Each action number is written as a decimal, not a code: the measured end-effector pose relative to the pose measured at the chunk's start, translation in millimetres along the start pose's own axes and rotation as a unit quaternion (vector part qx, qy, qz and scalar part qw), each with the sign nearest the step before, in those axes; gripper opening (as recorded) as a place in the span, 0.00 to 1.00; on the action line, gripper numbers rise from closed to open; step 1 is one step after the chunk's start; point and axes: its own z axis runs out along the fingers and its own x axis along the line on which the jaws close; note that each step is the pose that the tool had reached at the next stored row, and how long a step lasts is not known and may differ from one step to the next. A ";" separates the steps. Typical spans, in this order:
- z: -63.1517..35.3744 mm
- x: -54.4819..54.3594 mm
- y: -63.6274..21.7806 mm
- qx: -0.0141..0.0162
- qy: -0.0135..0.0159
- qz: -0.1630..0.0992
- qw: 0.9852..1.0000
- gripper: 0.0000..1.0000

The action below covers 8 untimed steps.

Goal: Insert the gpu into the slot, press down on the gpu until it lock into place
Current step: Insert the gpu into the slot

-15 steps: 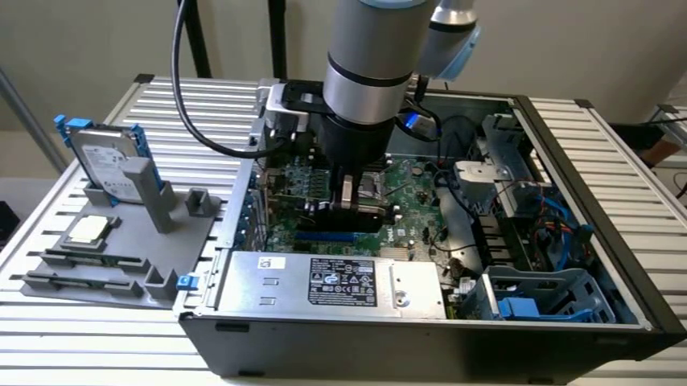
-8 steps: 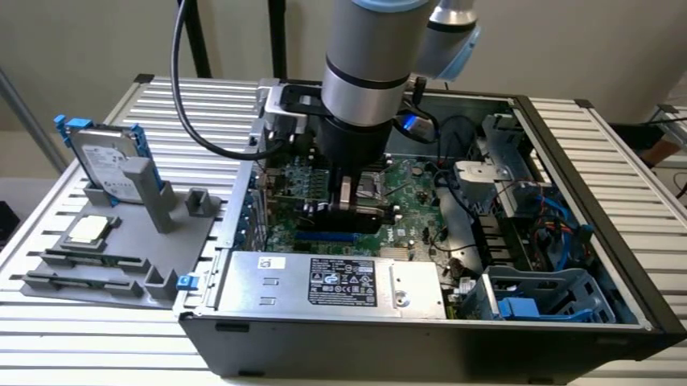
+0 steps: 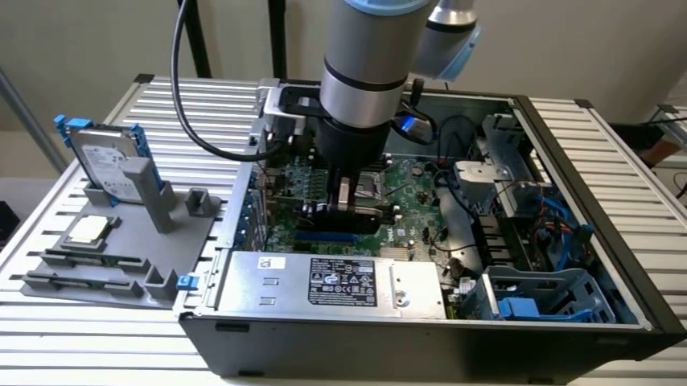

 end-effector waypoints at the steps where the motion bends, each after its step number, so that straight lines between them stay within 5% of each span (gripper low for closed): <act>1: 0.4 -0.1 0.1 0.000 0.000 0.000 1.000 0.26; 8: 3.9 -0.6 1.0 0.000 0.000 0.000 1.000 0.26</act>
